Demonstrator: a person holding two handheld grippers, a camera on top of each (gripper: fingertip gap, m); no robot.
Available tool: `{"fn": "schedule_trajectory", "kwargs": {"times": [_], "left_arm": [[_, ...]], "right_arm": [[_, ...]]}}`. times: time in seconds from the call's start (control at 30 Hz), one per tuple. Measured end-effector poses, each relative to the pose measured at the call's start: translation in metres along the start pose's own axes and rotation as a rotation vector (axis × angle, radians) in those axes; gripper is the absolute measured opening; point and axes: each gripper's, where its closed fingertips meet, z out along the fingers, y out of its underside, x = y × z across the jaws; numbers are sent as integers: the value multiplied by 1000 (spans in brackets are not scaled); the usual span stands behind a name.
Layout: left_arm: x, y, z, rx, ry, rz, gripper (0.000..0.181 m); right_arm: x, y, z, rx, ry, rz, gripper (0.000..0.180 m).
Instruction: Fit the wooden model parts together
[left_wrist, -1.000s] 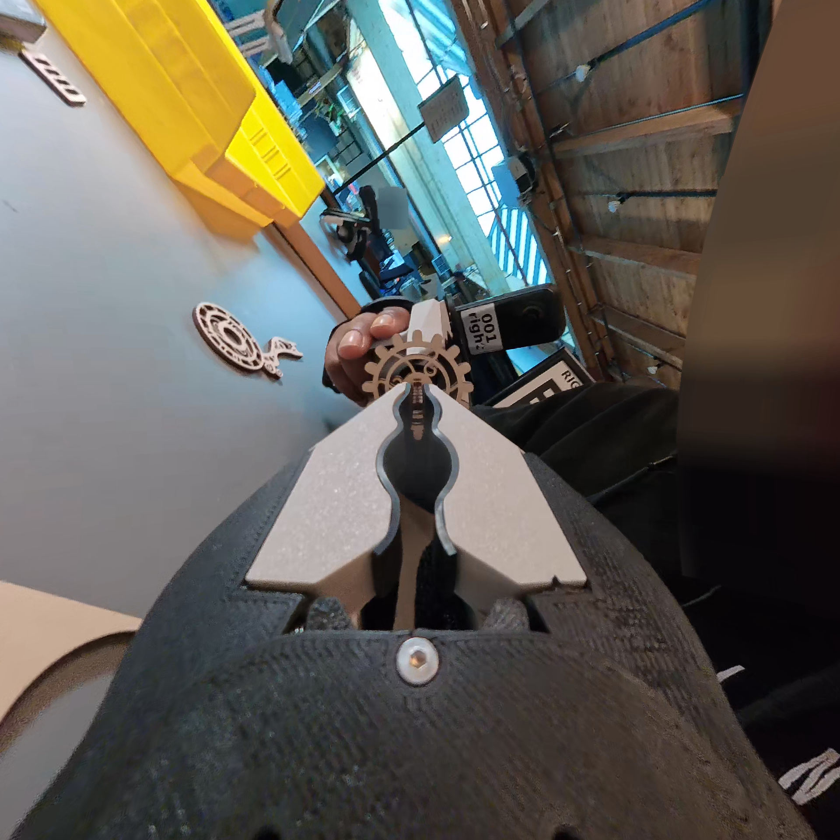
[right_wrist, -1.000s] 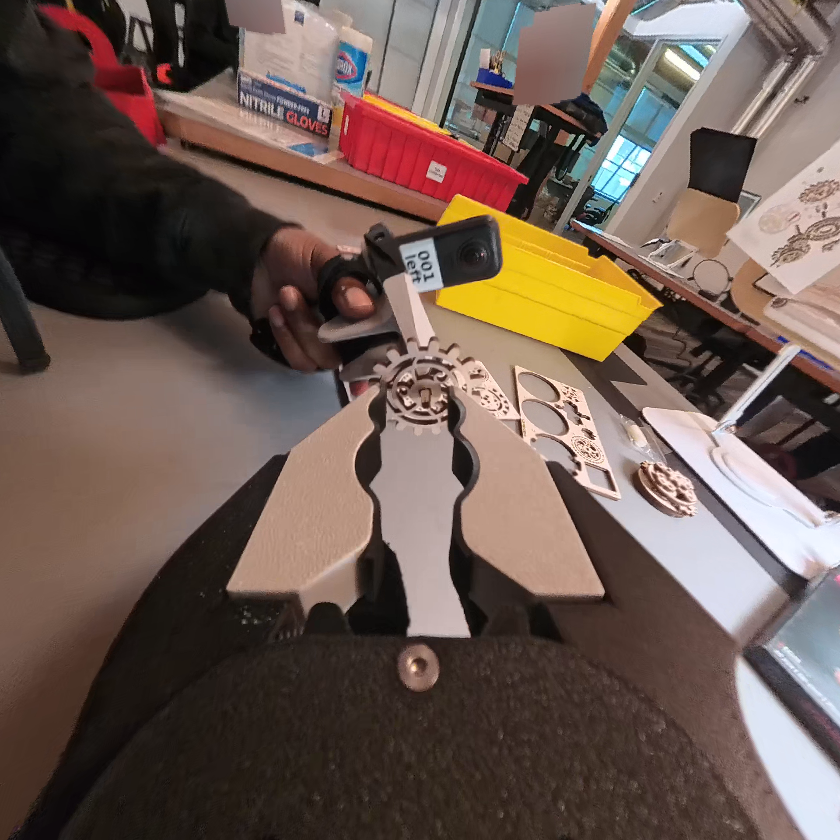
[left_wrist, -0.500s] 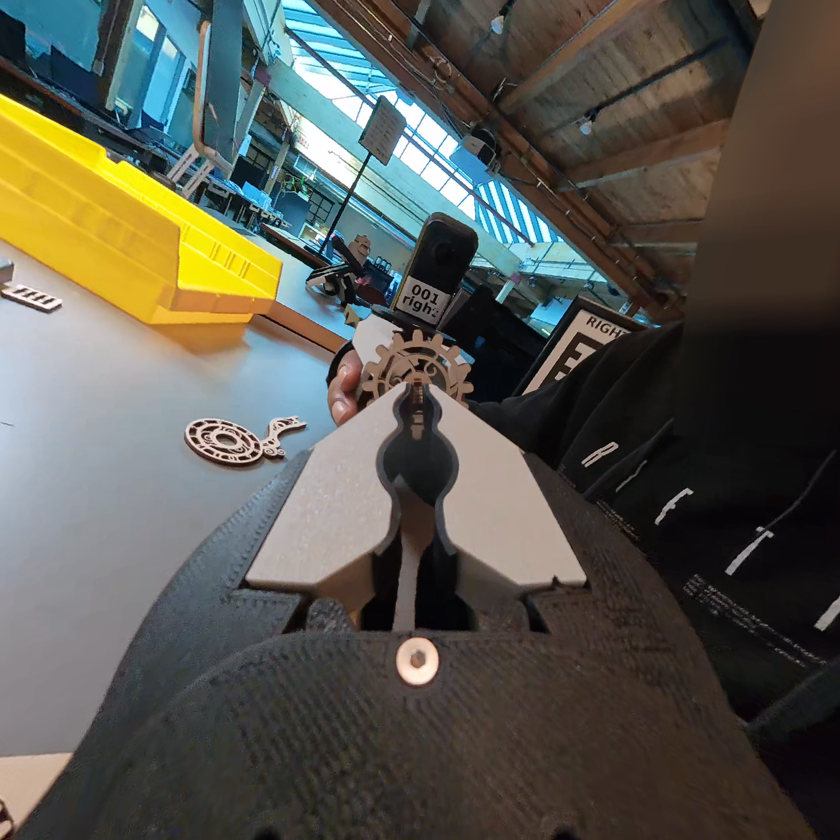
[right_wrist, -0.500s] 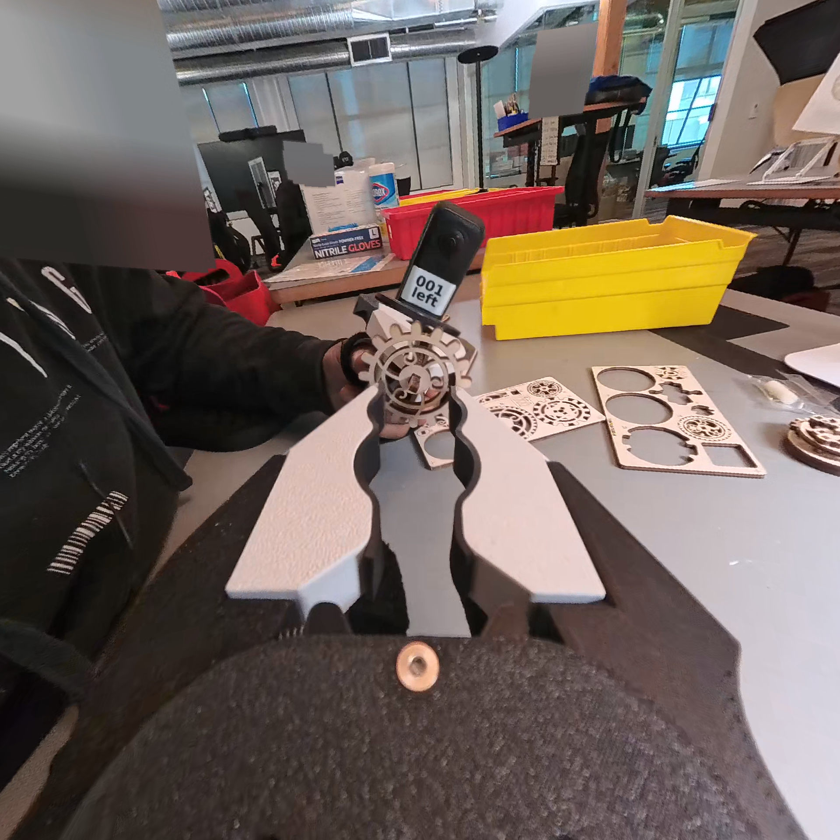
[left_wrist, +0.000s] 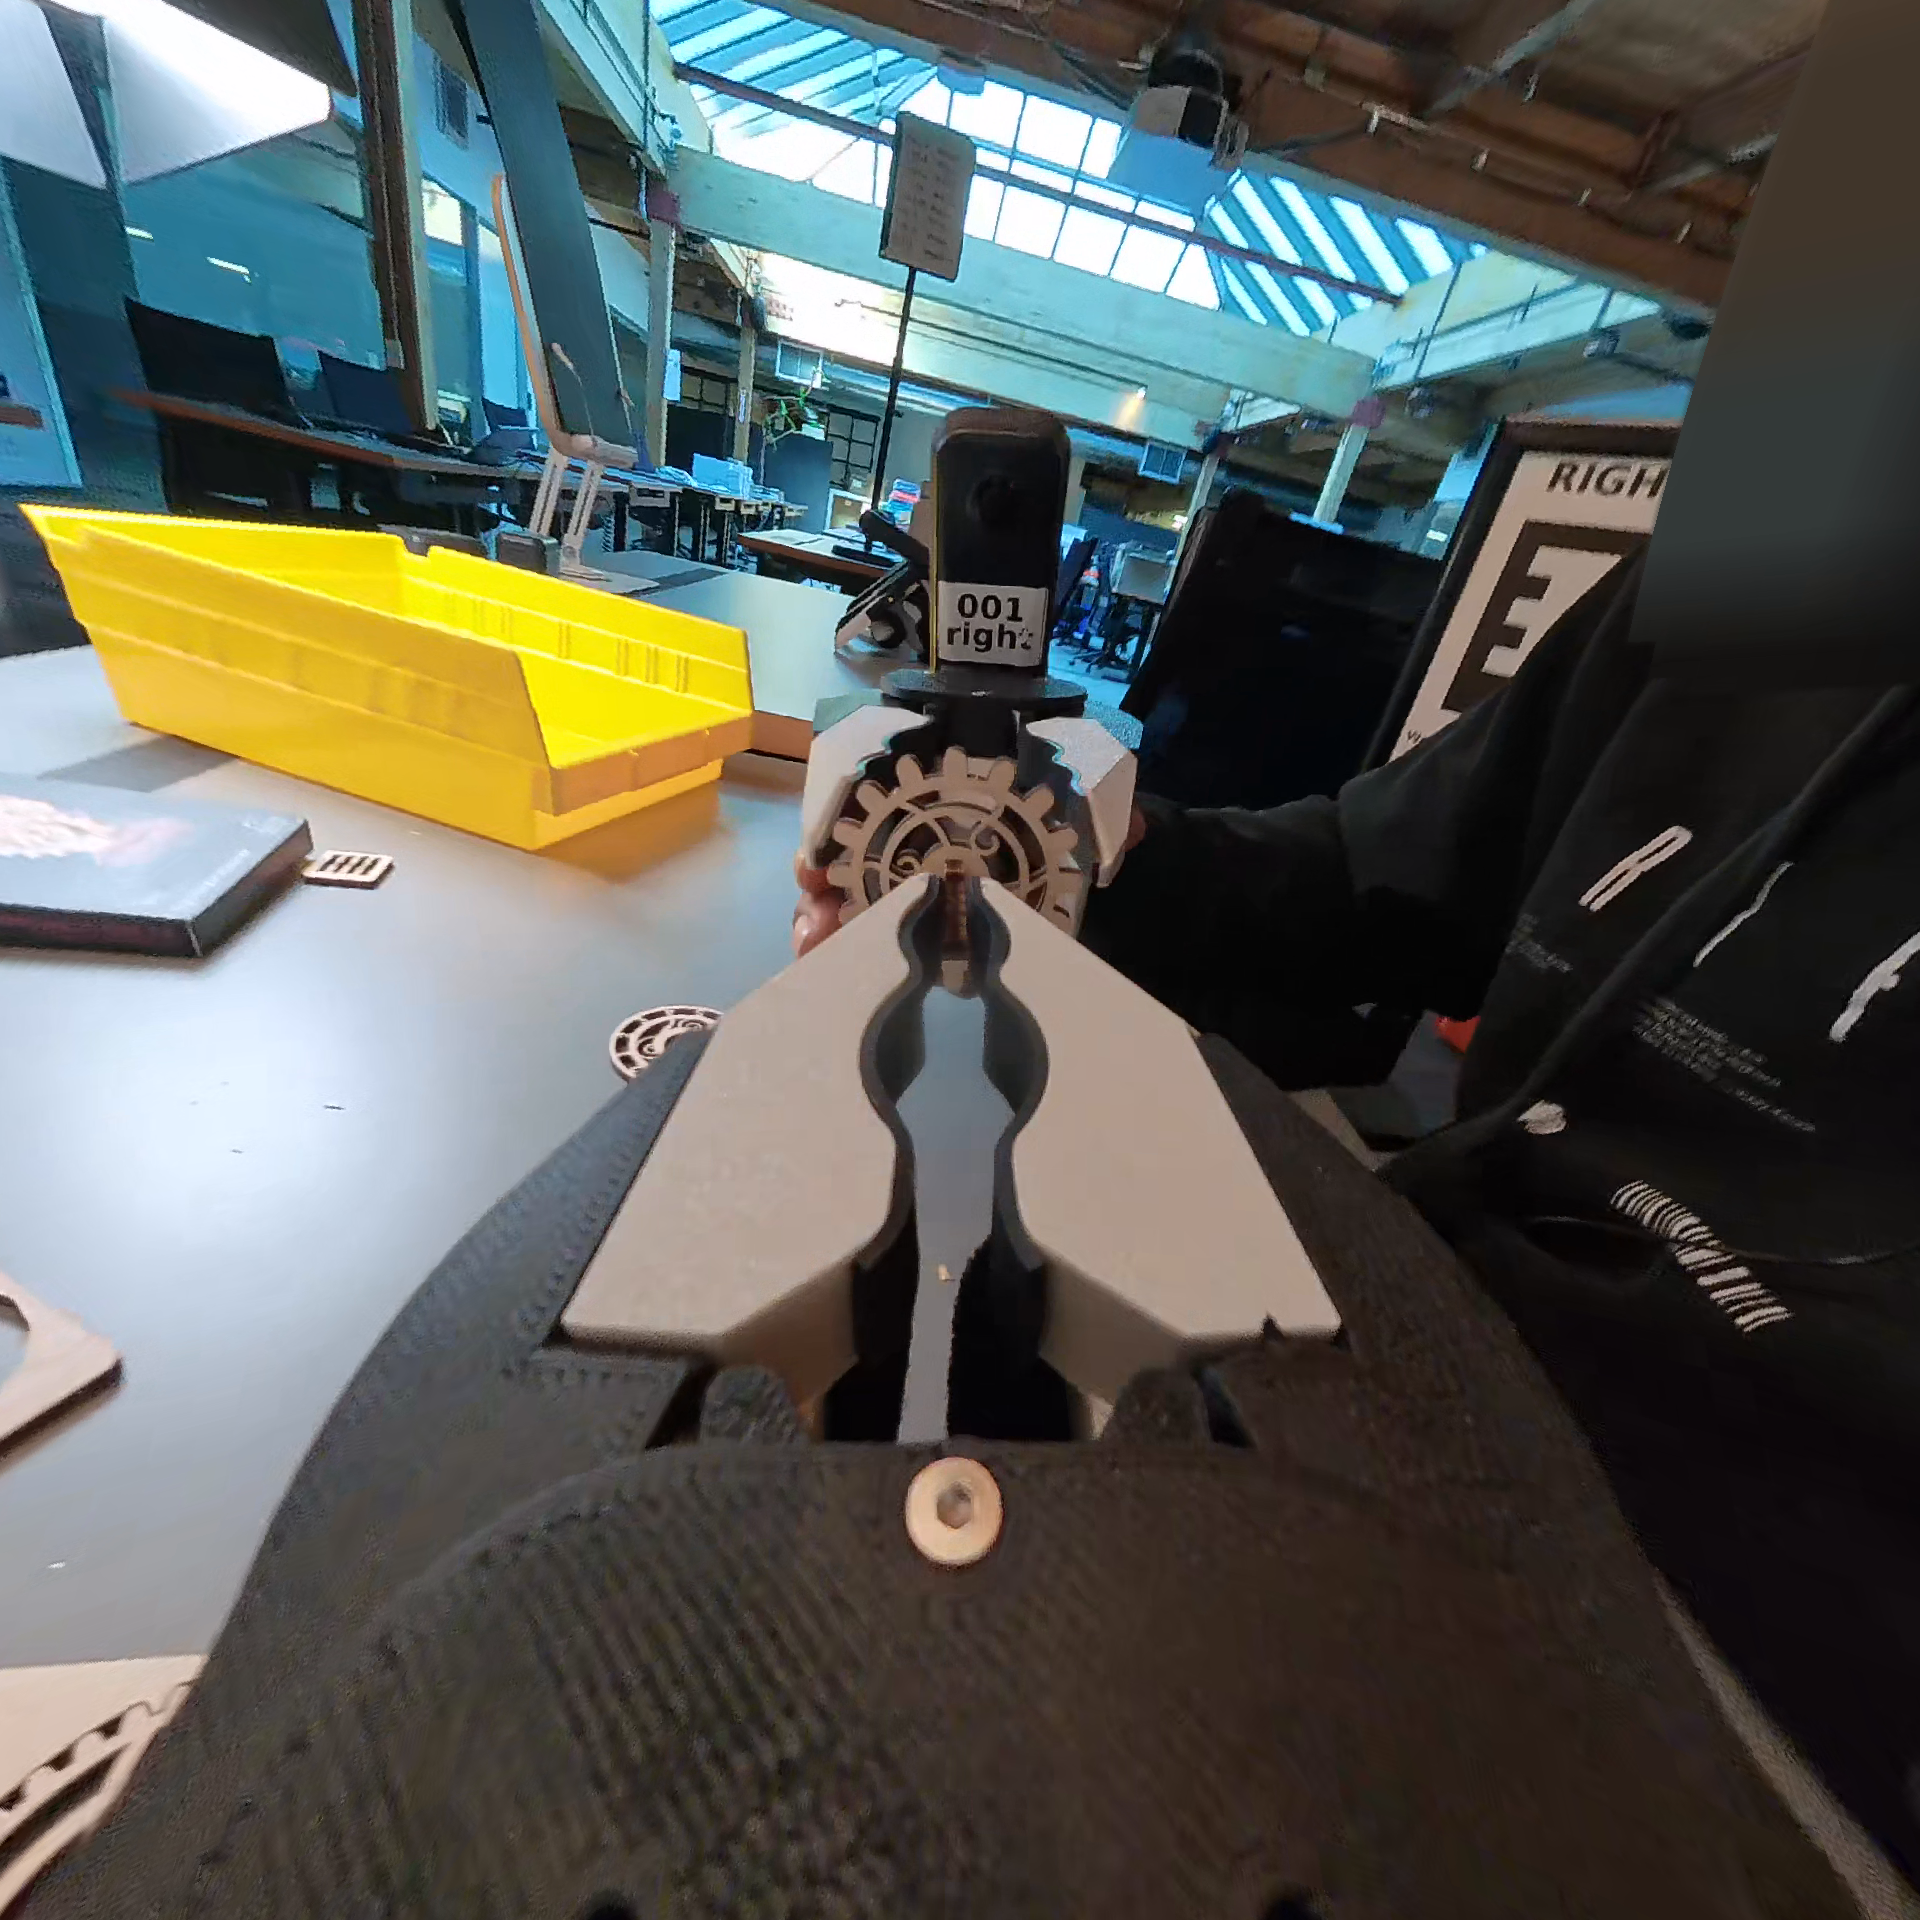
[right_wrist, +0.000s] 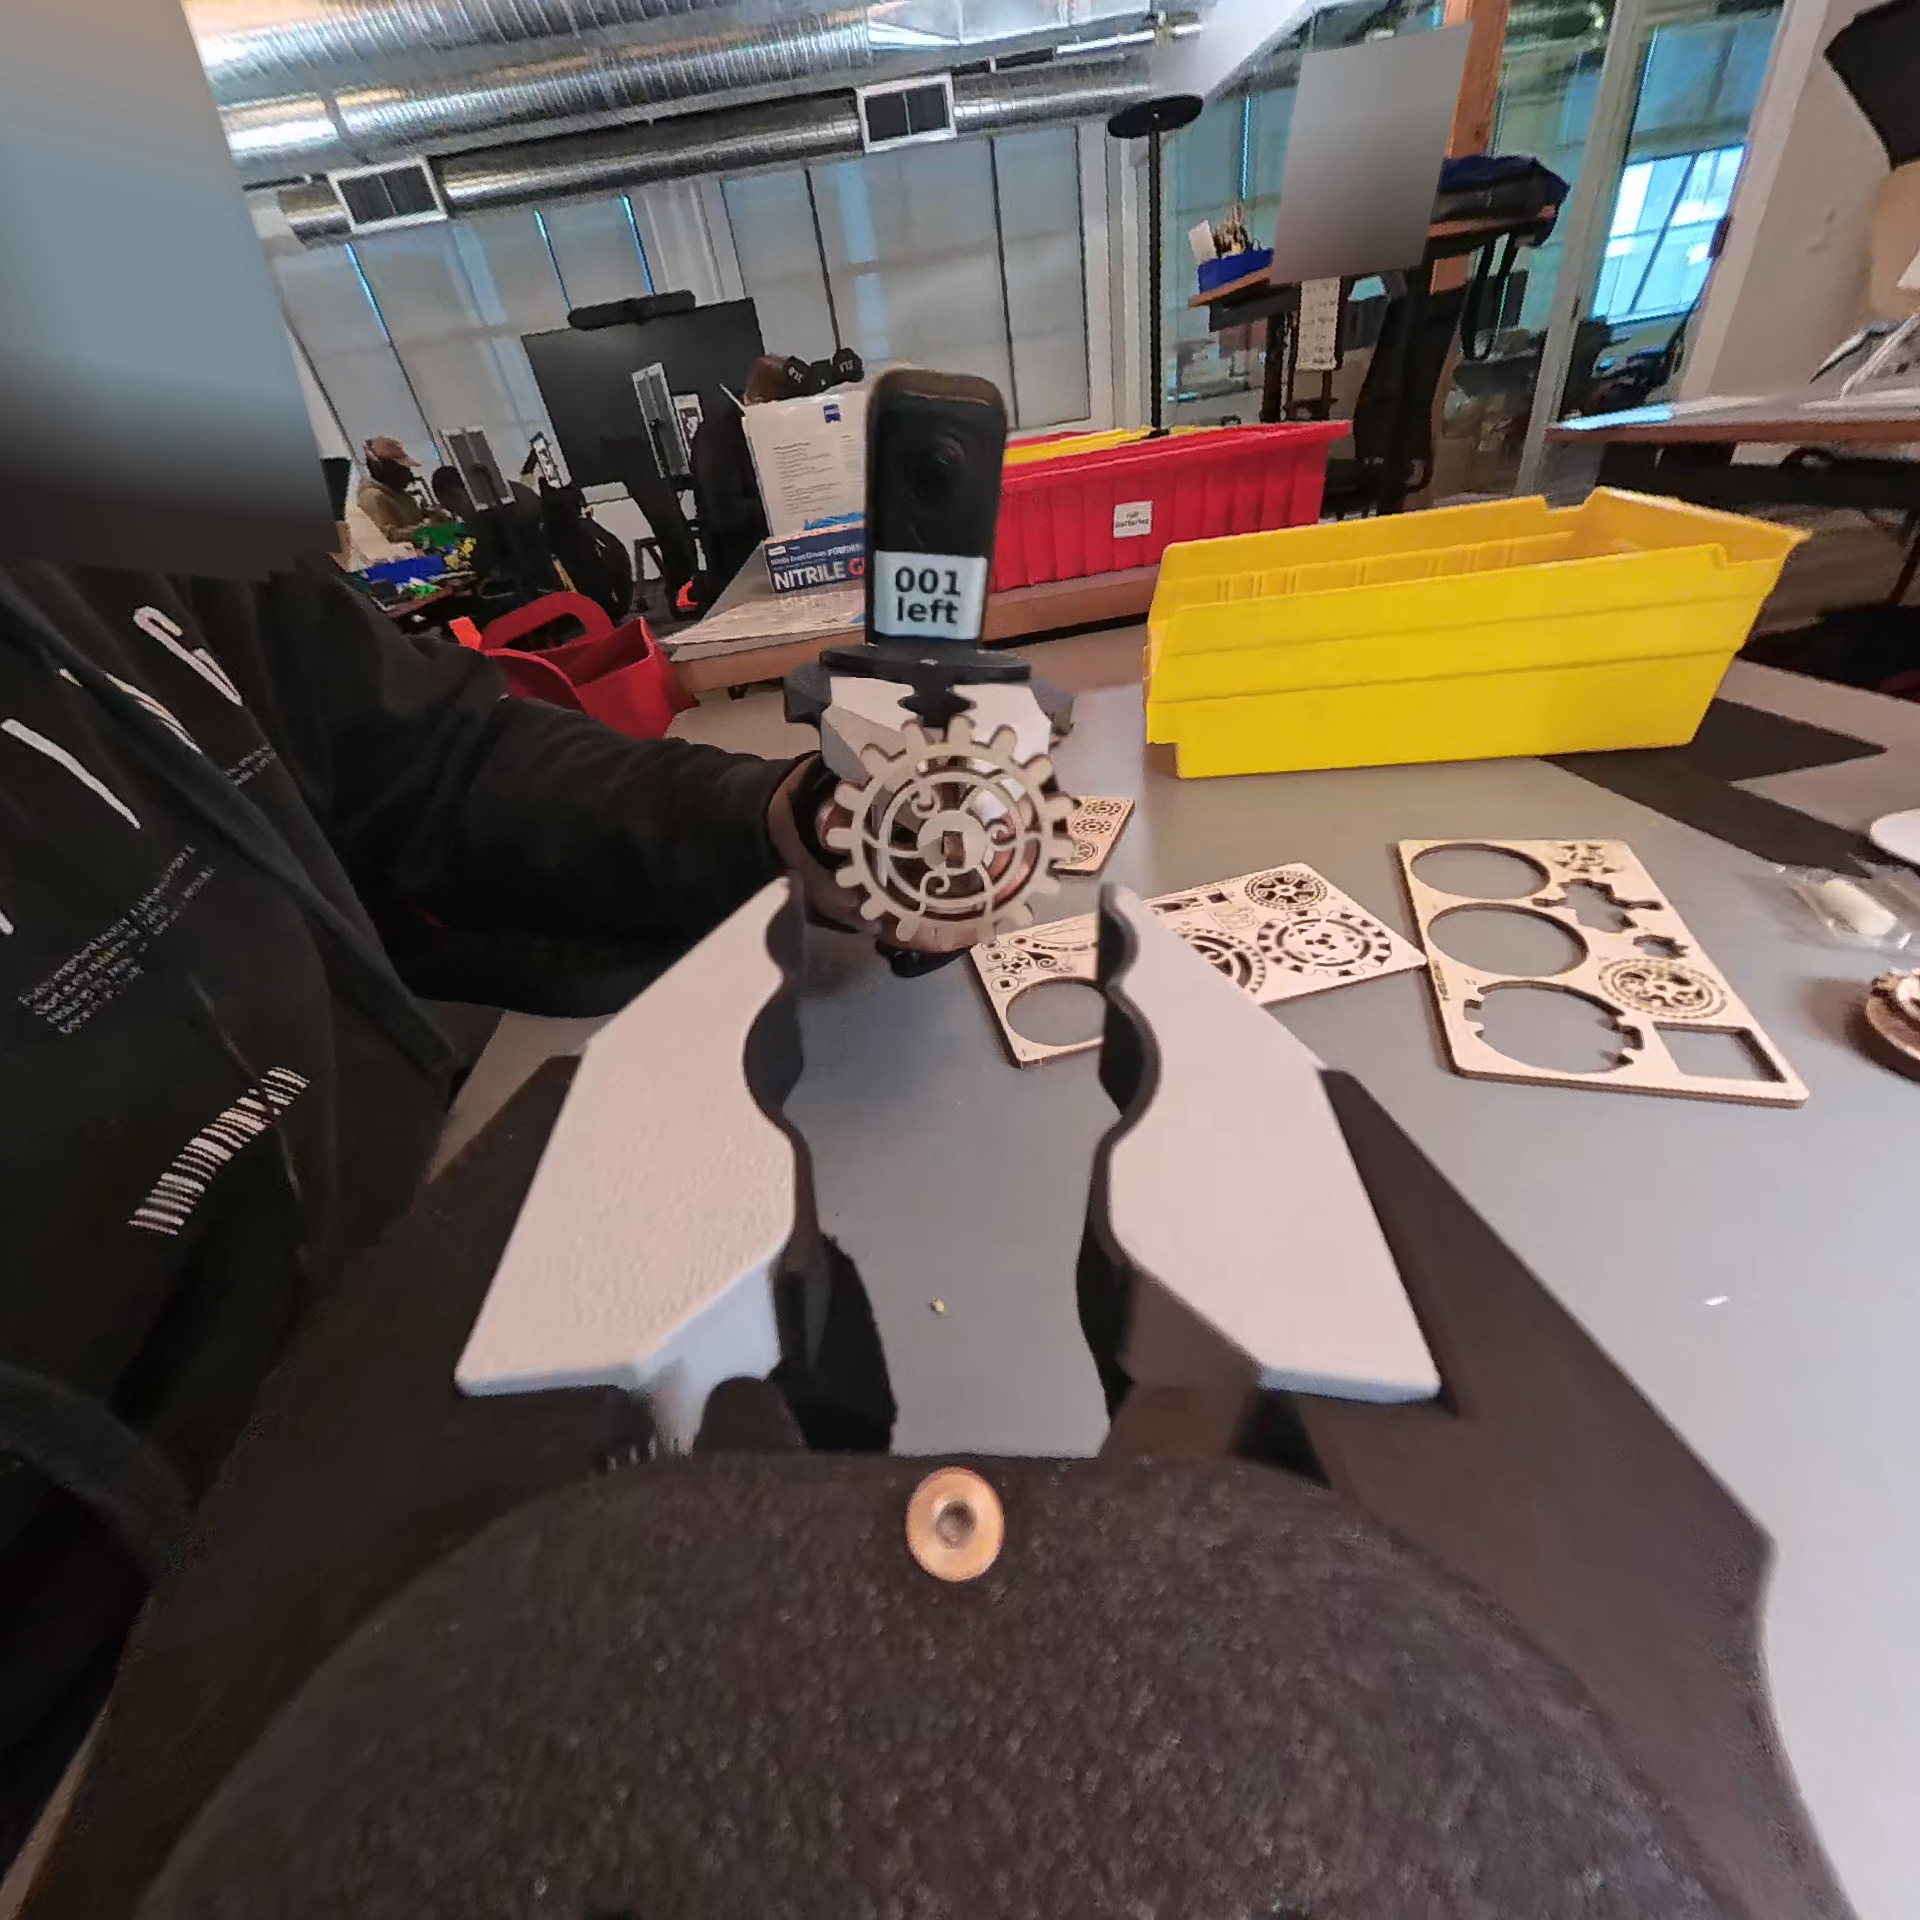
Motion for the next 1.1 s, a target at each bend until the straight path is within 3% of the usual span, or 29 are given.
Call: {"fn": "schedule_trajectory", "kwargs": {"times": [0.13,0.27,0.47,1.1], "left_arm": [[5,7,4,-57,-13,130,1],[11,13,9,-110,-24,203,1],[7,27,11,-213,-39,174,1],[-5,24,7,-216,-105,93,2]], "right_arm": [[-6,8,12,-48,-12,8,68],[-11,17,17,-79,-46,7,53],[-10,16,13,-55,-47,-21,52],[-4,31,16,-129,-53,102,54]]}}
